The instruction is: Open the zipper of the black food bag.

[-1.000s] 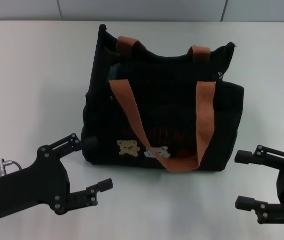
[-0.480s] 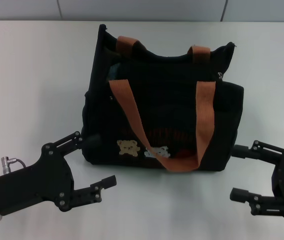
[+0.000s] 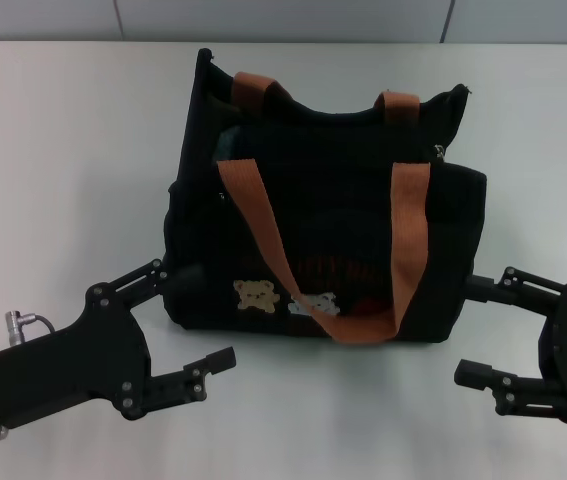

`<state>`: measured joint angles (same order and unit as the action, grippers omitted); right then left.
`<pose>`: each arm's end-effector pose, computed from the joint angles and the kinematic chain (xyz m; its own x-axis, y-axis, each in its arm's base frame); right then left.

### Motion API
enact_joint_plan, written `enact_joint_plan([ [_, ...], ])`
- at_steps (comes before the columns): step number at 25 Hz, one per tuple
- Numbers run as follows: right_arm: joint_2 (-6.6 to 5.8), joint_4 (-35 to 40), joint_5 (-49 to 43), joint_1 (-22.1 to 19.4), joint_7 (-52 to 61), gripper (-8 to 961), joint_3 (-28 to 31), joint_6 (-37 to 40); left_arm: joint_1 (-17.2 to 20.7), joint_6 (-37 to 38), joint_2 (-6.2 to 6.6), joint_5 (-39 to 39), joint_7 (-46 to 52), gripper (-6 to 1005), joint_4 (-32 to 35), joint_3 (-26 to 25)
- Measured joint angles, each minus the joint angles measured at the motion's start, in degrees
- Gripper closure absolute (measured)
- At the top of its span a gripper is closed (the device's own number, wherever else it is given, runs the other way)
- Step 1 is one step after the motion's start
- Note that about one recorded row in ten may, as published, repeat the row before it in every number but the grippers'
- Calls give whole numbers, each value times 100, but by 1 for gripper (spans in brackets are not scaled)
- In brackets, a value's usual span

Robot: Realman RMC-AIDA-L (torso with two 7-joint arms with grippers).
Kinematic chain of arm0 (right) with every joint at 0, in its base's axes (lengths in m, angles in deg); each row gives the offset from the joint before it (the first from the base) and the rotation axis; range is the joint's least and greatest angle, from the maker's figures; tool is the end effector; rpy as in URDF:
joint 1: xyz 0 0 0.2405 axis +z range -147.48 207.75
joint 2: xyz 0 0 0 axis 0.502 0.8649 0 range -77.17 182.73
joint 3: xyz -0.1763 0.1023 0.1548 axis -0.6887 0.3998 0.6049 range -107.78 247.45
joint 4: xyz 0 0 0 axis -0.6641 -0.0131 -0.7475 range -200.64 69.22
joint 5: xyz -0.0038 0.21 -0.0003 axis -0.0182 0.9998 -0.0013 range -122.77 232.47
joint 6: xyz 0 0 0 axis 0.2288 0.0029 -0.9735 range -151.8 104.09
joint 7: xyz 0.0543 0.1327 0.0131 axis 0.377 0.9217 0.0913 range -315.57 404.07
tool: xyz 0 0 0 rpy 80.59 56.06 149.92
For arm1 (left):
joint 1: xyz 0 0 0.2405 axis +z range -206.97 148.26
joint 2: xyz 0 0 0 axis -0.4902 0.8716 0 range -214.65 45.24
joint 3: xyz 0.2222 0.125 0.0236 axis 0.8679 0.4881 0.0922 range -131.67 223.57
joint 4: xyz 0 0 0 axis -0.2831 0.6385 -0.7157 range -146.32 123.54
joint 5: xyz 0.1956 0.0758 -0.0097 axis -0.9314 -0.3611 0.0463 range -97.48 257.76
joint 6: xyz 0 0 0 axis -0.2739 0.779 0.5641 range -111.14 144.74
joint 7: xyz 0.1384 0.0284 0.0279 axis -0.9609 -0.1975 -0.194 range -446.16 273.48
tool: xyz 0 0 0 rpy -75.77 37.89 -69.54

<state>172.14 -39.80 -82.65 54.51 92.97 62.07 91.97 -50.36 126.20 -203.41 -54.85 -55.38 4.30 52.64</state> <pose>0.2921 0.2244 0.0007 0.6925 -0.1350 -0.7087 -0.2654 -0.9611 -0.0762 -0.2999 0.2113 -0.0220 0.6977 -0.0547 0.7143 0.2197 -0.9327 -0.2860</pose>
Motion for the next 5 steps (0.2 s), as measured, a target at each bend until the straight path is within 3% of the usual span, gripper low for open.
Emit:
enact_joint_plan([
  [5,0,-16,48,-19,-167,126,20,0,0,0,-1,0,-8,184,0,-19],
])
